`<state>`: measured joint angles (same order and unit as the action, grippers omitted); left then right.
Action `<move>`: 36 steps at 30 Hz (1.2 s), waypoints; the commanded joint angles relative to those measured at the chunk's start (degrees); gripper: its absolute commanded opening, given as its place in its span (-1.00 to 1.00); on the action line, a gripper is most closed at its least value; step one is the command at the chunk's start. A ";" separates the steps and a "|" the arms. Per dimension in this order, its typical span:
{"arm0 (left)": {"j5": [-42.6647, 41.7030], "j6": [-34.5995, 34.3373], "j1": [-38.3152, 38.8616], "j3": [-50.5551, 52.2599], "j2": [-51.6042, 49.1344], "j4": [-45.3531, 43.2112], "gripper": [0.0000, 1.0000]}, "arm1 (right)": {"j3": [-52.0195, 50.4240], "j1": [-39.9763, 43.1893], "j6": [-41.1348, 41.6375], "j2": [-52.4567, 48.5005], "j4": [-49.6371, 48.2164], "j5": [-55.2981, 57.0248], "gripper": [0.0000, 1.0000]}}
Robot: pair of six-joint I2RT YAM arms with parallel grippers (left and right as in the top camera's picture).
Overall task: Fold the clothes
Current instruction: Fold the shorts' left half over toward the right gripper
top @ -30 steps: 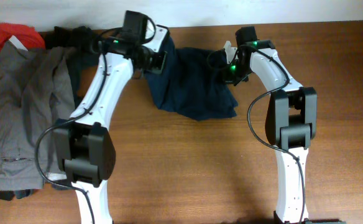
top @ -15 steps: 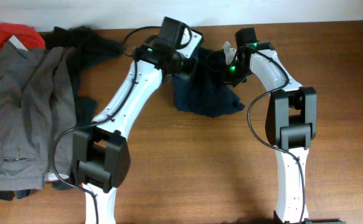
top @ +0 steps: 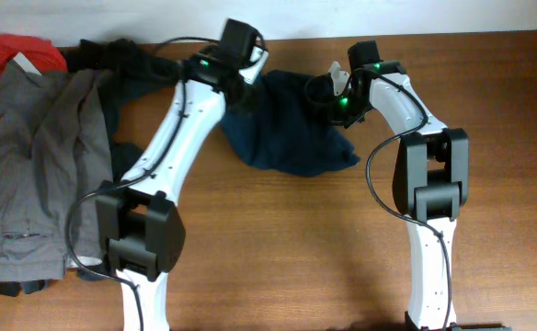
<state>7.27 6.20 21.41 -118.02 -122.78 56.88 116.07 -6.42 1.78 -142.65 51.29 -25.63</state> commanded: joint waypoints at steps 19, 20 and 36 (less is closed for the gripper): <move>15.32 4.66 1.75 -3.13 0.00 3.17 -0.99 | -6.58 1.40 1.70 -9.62 1.40 12.20 -0.92; 15.34 4.66 1.75 -3.13 0.00 3.19 -0.99 | -6.58 1.60 1.70 -9.62 1.38 12.20 -0.92; 17.81 4.68 1.90 -3.13 0.00 3.19 -0.99 | -6.58 7.98 1.68 -9.62 1.42 13.90 -0.92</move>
<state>23.22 10.11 23.29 -119.59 -122.78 60.23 115.22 -3.27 3.25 -142.93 50.72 -29.78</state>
